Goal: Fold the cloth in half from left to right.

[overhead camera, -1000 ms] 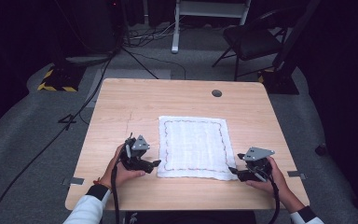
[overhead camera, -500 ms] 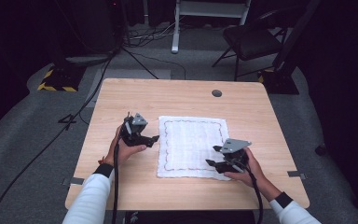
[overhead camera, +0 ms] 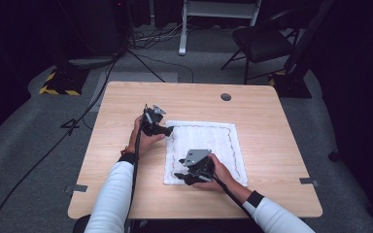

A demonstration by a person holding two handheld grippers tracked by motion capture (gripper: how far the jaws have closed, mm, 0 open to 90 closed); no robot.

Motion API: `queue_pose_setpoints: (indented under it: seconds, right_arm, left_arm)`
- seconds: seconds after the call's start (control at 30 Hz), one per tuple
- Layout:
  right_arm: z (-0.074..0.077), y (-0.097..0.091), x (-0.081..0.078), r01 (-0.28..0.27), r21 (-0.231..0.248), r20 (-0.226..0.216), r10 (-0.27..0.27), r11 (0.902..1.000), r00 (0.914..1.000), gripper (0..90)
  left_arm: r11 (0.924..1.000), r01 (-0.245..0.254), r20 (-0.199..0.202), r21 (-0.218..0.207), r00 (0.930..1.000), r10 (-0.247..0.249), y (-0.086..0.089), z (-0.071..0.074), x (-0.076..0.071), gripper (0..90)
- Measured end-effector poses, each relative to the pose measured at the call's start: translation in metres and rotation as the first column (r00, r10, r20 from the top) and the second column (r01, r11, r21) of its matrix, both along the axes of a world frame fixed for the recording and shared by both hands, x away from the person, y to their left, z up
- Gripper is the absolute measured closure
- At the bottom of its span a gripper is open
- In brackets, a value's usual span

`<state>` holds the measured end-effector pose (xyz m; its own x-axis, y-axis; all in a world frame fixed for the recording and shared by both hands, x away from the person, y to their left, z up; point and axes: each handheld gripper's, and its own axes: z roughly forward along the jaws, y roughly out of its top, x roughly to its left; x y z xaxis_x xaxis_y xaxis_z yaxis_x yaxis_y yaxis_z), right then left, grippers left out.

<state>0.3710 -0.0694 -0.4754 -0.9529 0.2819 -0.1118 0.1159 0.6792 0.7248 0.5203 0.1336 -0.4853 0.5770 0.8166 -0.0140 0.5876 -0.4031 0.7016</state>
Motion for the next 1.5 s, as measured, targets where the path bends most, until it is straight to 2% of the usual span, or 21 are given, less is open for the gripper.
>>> queue_pose_setpoints:
  seconds: [0.07,0.17,0.33,0.43,0.57,0.6,0.67,0.77,0.8,0.83,0.9,0.93,0.97,1.03,1.13,1.27,1.33,1.47,1.5]
  right_arm:
    - [-0.004,0.005,-0.003,-0.016,-0.013,-0.007,0.016,0.9998,0.9998,45.6]
    - [-0.01,0.012,-0.007,-0.037,-0.027,-0.016,0.037,0.9989,0.9992,43.6]
    - [-0.014,0.022,-0.009,-0.053,-0.027,-0.015,0.053,0.9982,0.9985,42.1]
    - [-0.018,0.029,-0.012,-0.059,-0.047,-0.019,0.058,0.9972,0.9981,42.2]
    - [-0.018,0.033,-0.012,-0.046,-0.042,-0.025,0.045,0.998,0.9987,47.2]
    - [-0.018,0.033,-0.011,-0.042,-0.045,-0.032,0.041,0.9981,0.9987,55.9]
    - [-0.017,0.031,-0.01,-0.029,-0.052,-0.034,0.028,0.9982,0.999,63.8]
    - [-0.017,0.029,-0.009,-0.004,-0.051,-0.029,0.002,0.9987,0.9996,75.6]
    - [-0.017,0.029,-0.01,0.004,-0.055,-0.015,-0.005,0.9985,0.9999,79.9]
    - [-0.017,0.03,-0.01,0.01,-0.06,-0.002,-0.01,0.9981,1.0,82.0]
    - [-0.017,0.03,-0.01,0.016,-0.064,0.005,-0.016,0.9978,0.9999,83.7]
    - [-0.017,0.03,-0.01,0.016,-0.064,0.005,-0.016,0.9978,0.9999,83.7]
    - [-0.017,0.031,-0.01,0.025,-0.067,0.009,-0.024,0.9974,0.9997,84.9]
    - [-0.017,0.032,-0.011,0.023,-0.071,0.015,-0.022,0.9972,0.9996,85.3]
    - [-0.016,0.033,-0.012,0.018,-0.067,0.025,-0.017,0.9976,0.9996,85.8]
    - [-0.011,0.036,-0.013,0.008,-0.056,0.045,-0.006,0.9984,0.999,86.2]
    - [-0.009,0.038,-0.013,-0.001,-0.05,0.051,0.004,0.9987,0.9987,86.4]
    - [-0.005,0.042,-0.014,-0.019,-0.046,0.072,0.023,0.9987,0.9971,86.8]
    - [-0.003,0.044,-0.014,-0.019,-0.04,0.074,0.022,0.999,0.997,86.8]
  left_arm:
    - [0.9992,-0.039,-0.016,-0.002,0.9991,0.039,-0.001,-0.007,0.009,21.1]
    - [0.9979,-0.064,-0.039,0.006,0.9972,0.065,-0.001,-0.013,0.014,20.7]
    - [0.9985,-0.054,-0.027,-0.005,0.9982,0.054,-0.001,-0.016,0.016,17.4]
    - [0.9987,-0.047,-0.02,-0.019,0.9987,0.047,0.001,-0.017,0.016,18.4]
    - [0.9992,-0.033,-0.016,-0.023,0.9993,0.033,0.001,-0.017,0.015,22.4]
    - [0.9991,-0.037,-0.013,-0.021,0.9992,0.037,0.001,-0.017,0.015,25.3]
    - [0.9991,-0.024,-0.008,-0.036,0.9997,0.024,0.002,-0.015,0.014,40.6]
    - [0.9992,-0.008,-0.008,-0.038,0.9999,0.007,0.002,-0.015,0.014,52.3]
    - [0.9989,-0.003,-0.011,-0.047,0.9999,0.002,0.002,-0.014,0.014,56.9]
    - [0.9986,0.019,-0.017,-0.05,0.9996,-0.02,0.001,-0.013,0.014,61.3]
    - [0.9981,0.031,-0.019,-0.054,0.9993,-0.032,0.001,-0.013,0.014,70.1]
    - [0.9973,0.041,-0.023,-0.06,0.9989,-0.042,0.0,-0.013,0.014,70.1]
    - [0.9966,0.047,-0.027,-0.067,0.9984,-0.049,0.0,-0.013,0.013,77.4]
    - [0.9946,0.064,-0.034,-0.081,0.9972,-0.067,0.001,-0.014,0.013,83.5]
    - [0.9937,0.075,-0.043,-0.083,0.996,-0.078,0.004,-0.013,0.013,85.8]
    - [0.9955,0.083,-0.047,-0.047,0.9953,-0.085,0.008,-0.01,0.011,86.0]
    - [0.9962,0.076,-0.05,-0.042,0.9957,-0.078,0.01,-0.009,0.01,86.0]
    - [0.9975,0.064,-0.045,-0.031,0.9969,-0.065,0.022,-0.004,0.007,86.1]
    - [0.9981,0.056,-0.033,-0.026,0.9978,-0.057,0.028,-0.001,0.004,86.1]
